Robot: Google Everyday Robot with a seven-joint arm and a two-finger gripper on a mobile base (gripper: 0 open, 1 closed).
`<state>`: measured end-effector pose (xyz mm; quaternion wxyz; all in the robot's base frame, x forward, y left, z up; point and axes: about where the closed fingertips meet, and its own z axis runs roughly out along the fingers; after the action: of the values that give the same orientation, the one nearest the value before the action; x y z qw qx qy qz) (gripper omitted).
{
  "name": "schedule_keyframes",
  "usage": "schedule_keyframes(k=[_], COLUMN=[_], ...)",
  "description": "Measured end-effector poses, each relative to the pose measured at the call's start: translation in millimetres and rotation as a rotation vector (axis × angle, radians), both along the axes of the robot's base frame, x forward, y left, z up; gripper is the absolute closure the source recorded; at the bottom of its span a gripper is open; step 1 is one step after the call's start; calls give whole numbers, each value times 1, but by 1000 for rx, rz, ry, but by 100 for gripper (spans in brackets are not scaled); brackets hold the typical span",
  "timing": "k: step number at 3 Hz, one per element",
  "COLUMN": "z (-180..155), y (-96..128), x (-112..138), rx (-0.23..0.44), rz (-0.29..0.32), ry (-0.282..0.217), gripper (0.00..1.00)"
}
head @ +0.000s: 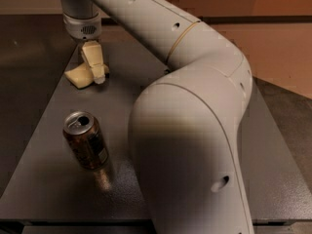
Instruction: Pick sponge
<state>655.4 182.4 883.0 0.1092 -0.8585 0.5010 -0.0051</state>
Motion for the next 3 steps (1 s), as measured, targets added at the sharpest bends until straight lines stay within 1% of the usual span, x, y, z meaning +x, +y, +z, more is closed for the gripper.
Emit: schedule_keyframes(k=[2,3], z=[-29,-36], y=[8,9], x=[11,14], rx=[-40,-53], rz=[-11,-12], ry=[29,33], gripper=[0,0])
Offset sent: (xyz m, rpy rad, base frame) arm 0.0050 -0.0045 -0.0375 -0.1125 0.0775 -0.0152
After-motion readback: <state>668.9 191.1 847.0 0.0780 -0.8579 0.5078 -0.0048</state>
